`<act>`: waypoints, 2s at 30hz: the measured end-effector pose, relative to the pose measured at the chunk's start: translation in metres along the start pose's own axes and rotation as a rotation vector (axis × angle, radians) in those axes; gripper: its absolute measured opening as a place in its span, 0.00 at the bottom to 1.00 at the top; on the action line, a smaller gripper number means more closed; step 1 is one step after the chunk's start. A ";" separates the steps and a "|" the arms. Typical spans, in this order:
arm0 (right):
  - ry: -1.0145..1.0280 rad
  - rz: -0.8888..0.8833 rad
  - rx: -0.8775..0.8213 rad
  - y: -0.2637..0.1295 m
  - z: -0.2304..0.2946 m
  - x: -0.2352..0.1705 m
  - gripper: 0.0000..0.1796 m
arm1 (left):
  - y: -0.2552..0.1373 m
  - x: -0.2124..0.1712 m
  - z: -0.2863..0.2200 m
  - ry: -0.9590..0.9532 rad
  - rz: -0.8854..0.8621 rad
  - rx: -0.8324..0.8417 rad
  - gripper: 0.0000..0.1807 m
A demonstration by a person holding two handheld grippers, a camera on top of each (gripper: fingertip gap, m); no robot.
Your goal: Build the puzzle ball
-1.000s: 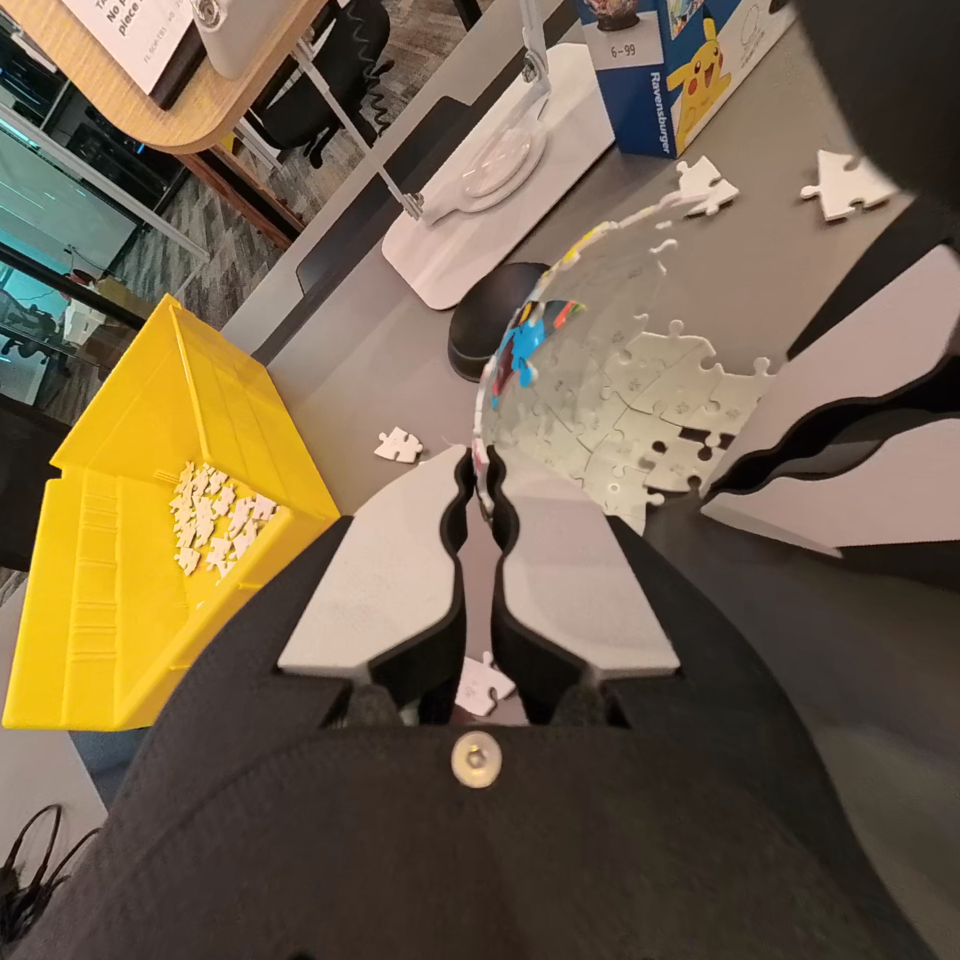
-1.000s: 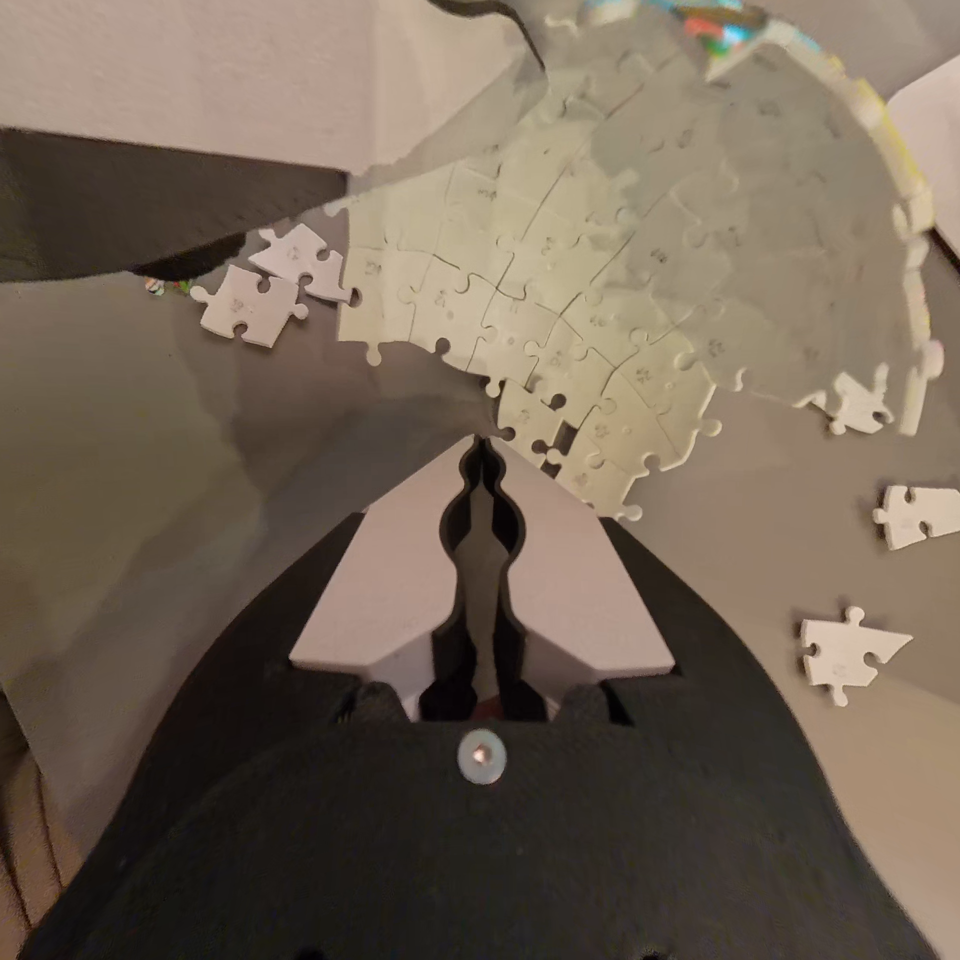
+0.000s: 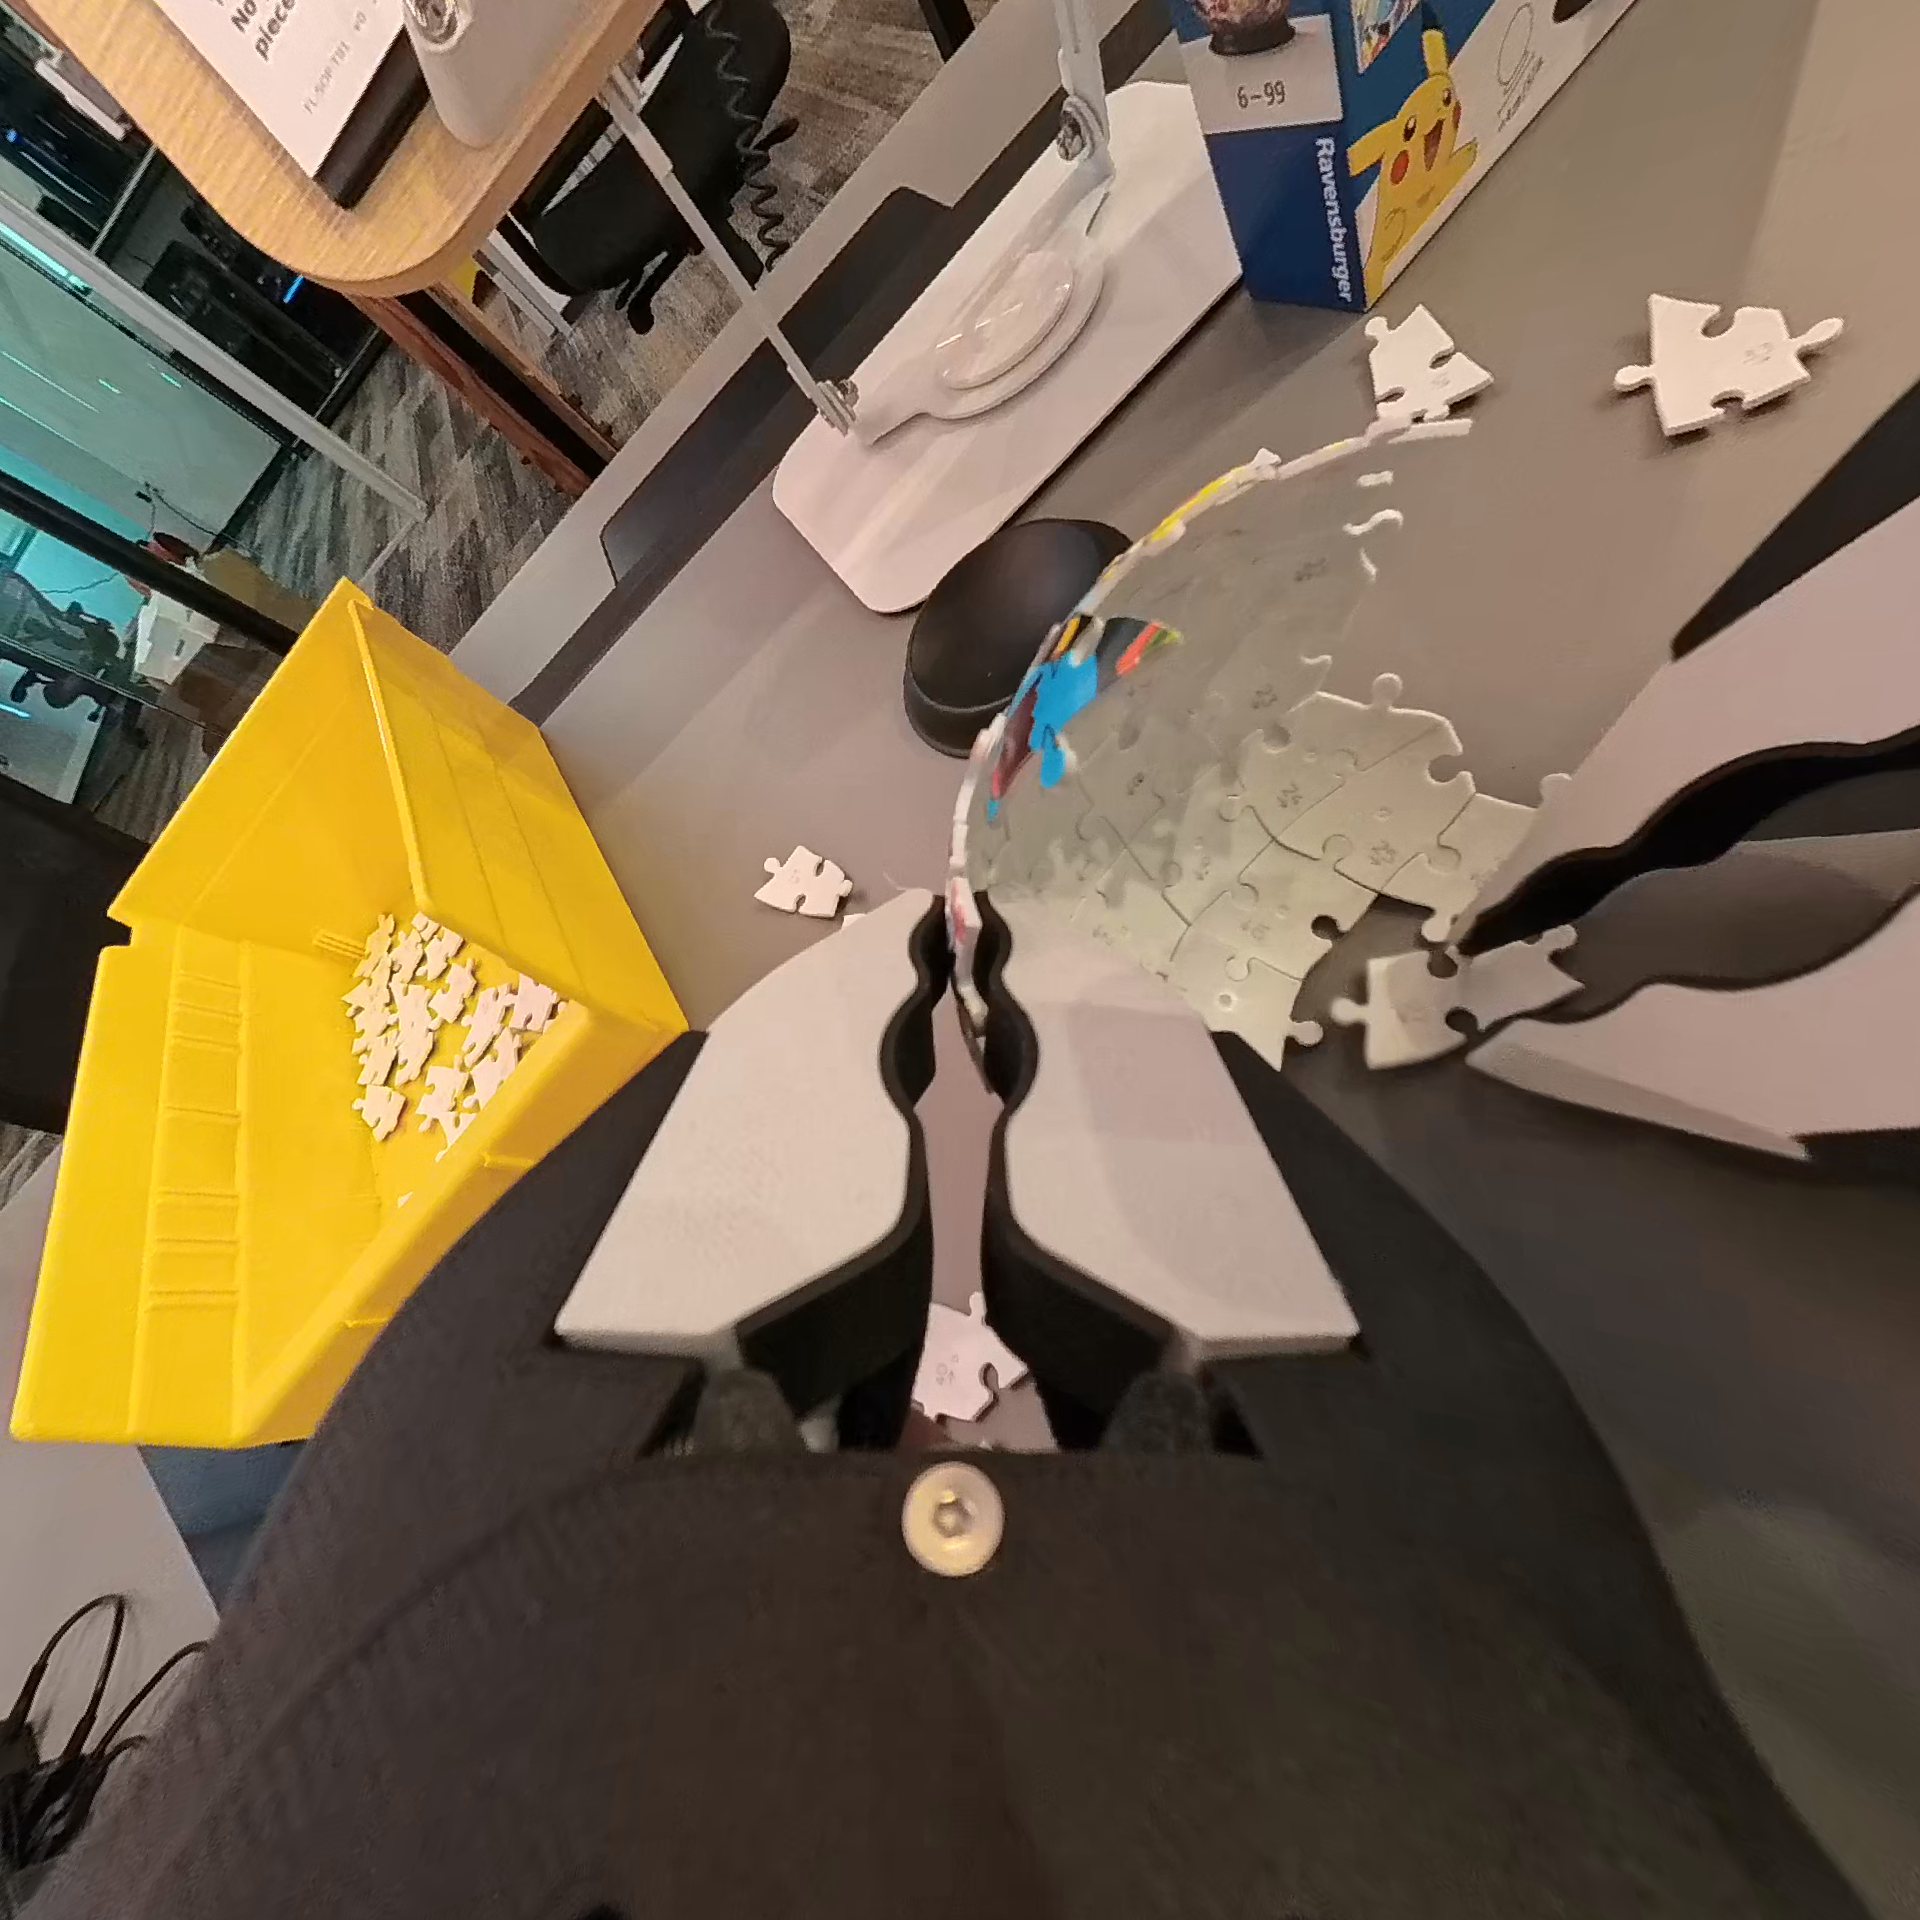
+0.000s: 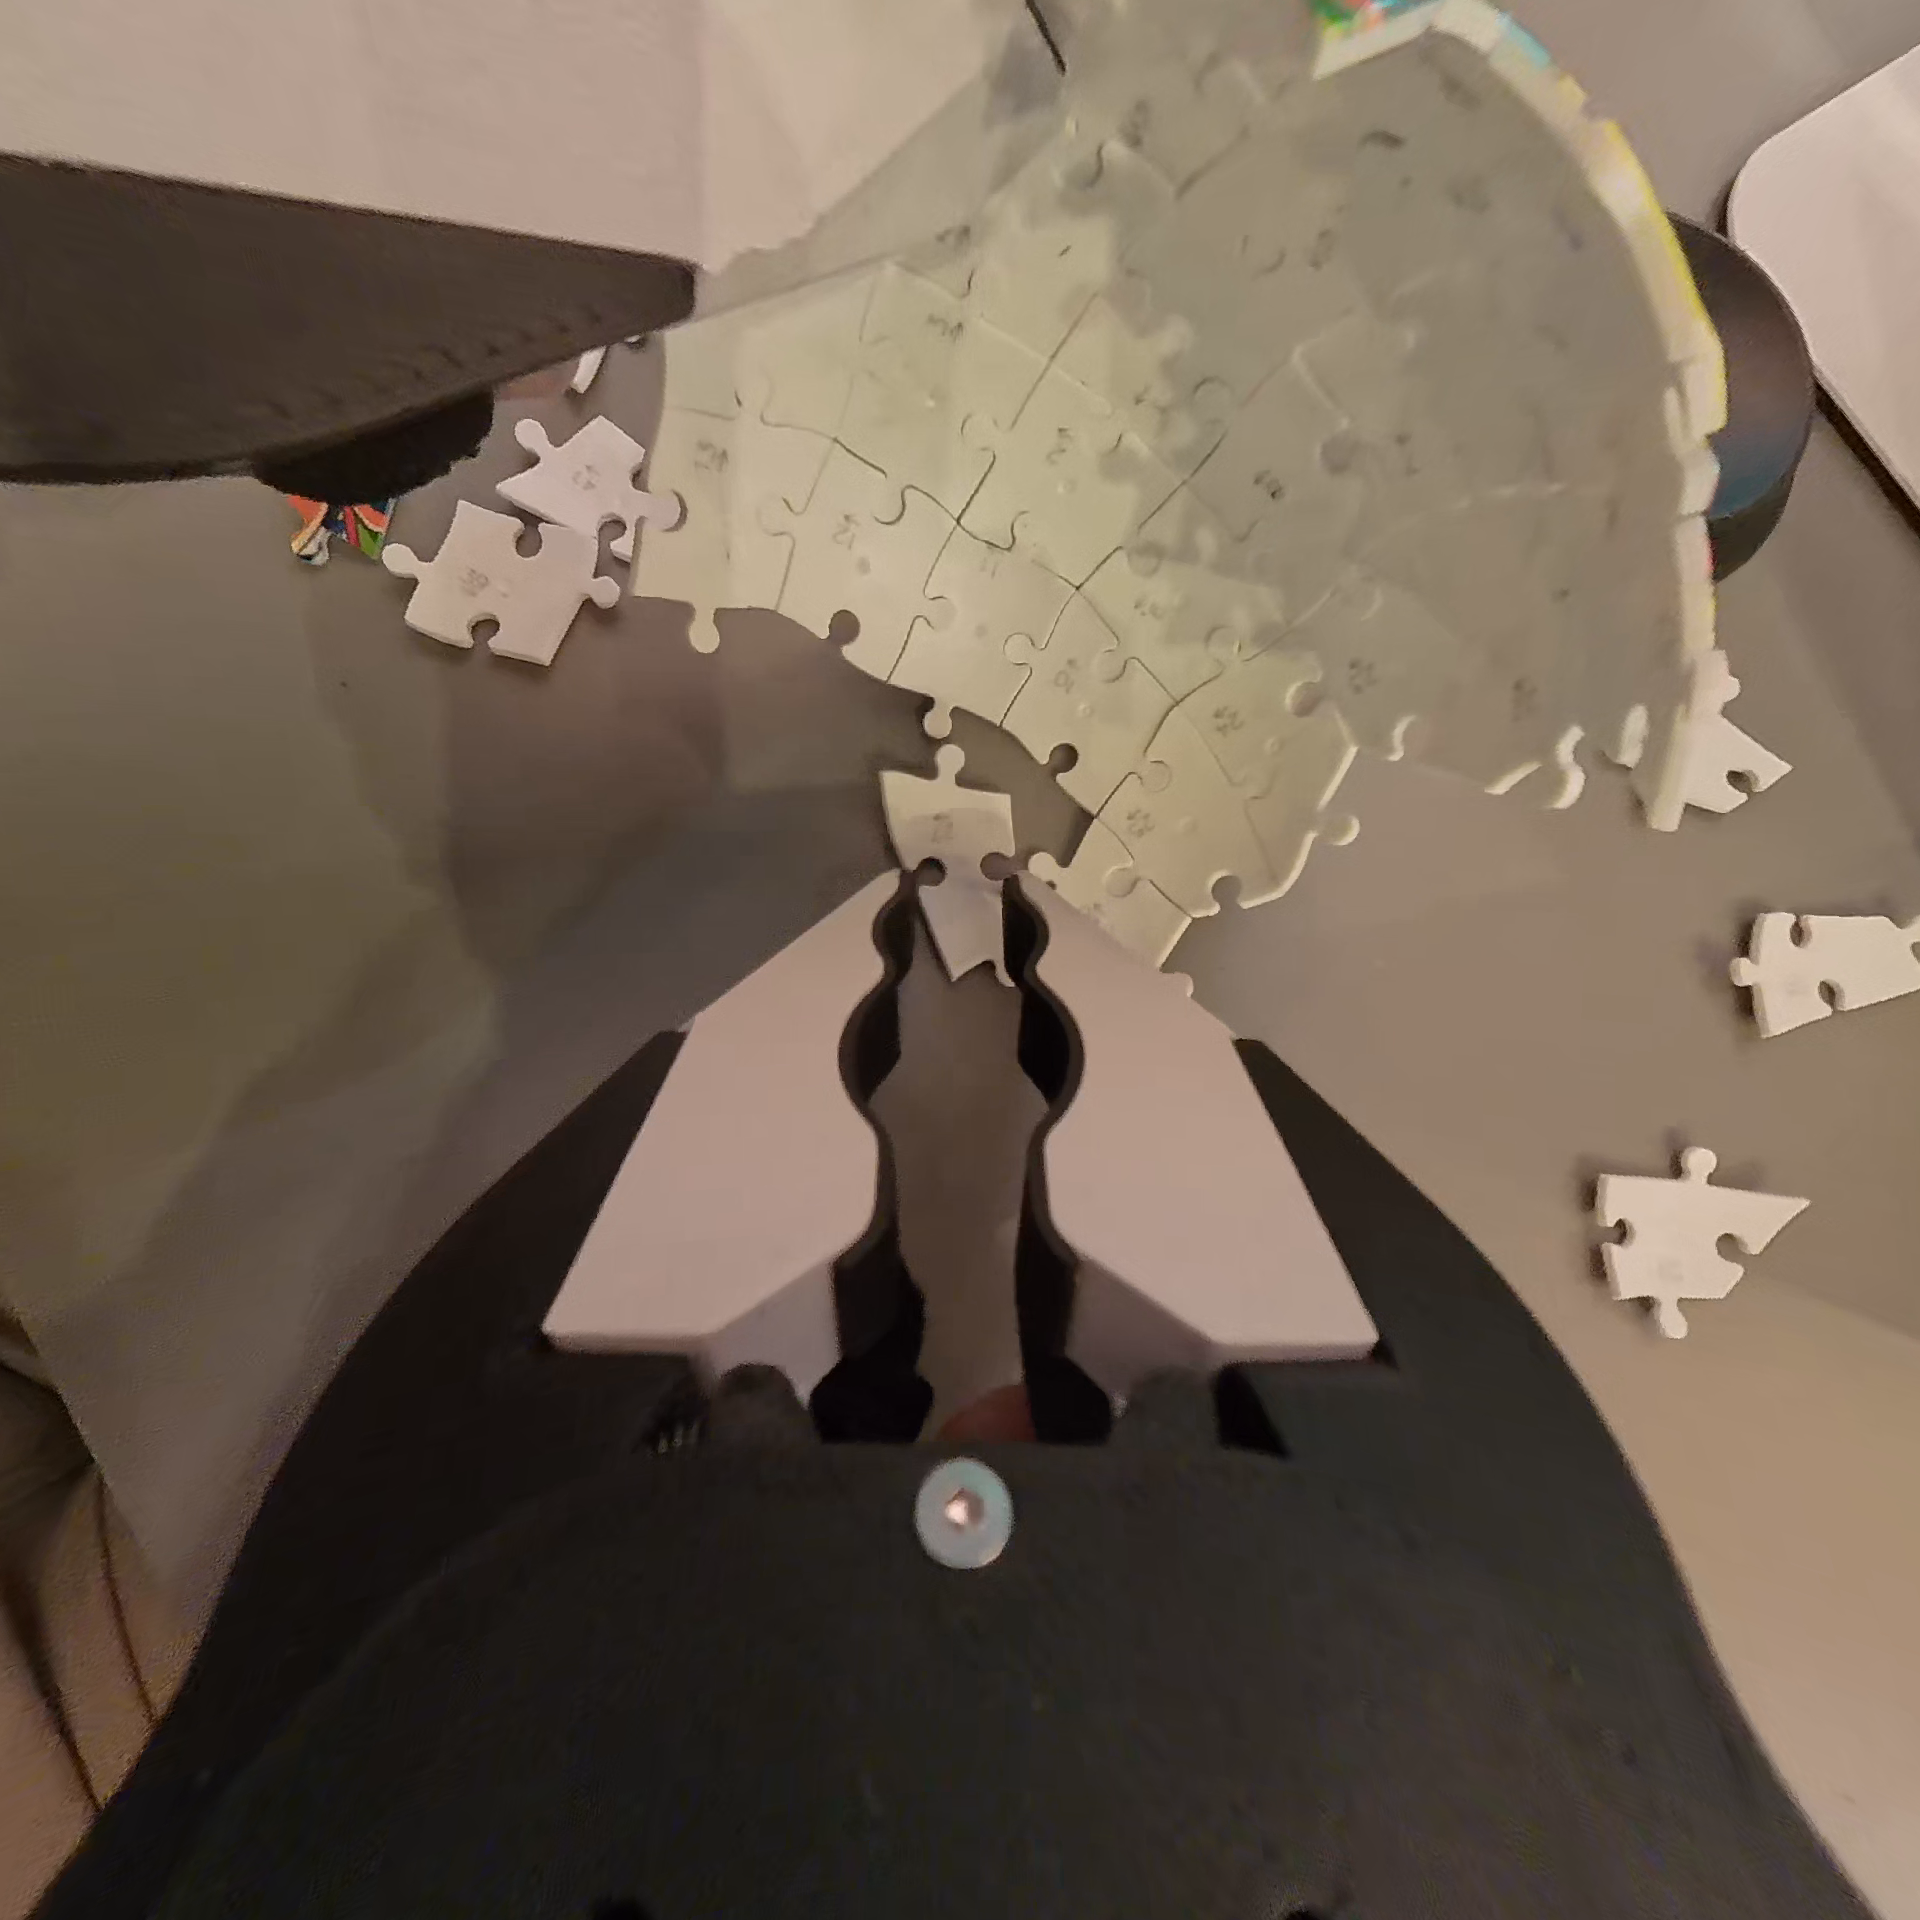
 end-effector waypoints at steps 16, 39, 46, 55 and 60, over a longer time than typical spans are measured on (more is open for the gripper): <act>0.012 0.020 0.003 -0.009 -0.001 -0.013 0.08 | -0.001 0.000 -0.001 -0.002 -0.005 -0.005 0.02; 0.223 -0.044 -0.082 -0.013 -0.010 -0.014 0.07 | -0.001 0.000 -0.004 -0.016 -0.008 -0.012 0.02; 0.262 -0.069 -0.110 -0.013 -0.004 -0.013 0.14 | -0.002 0.000 -0.005 -0.017 -0.011 -0.018 0.02; 0.156 -0.049 -0.100 -0.009 -0.001 -0.010 0.10 | -0.002 -0.001 -0.005 -0.020 -0.013 -0.021 0.02; 0.169 -0.047 -0.108 -0.008 0.000 -0.010 0.09 | -0.002 -0.001 -0.004 -0.022 -0.014 -0.021 0.02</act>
Point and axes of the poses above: each gripper's, where its closed fingertips meet, y out along the fingers, x out of its top, z = x × y across the jaws, the point moved 1 cm from there along -y, back along the fingers, and after that the axes turned 3 degrees about z, right-handed, at the moved point
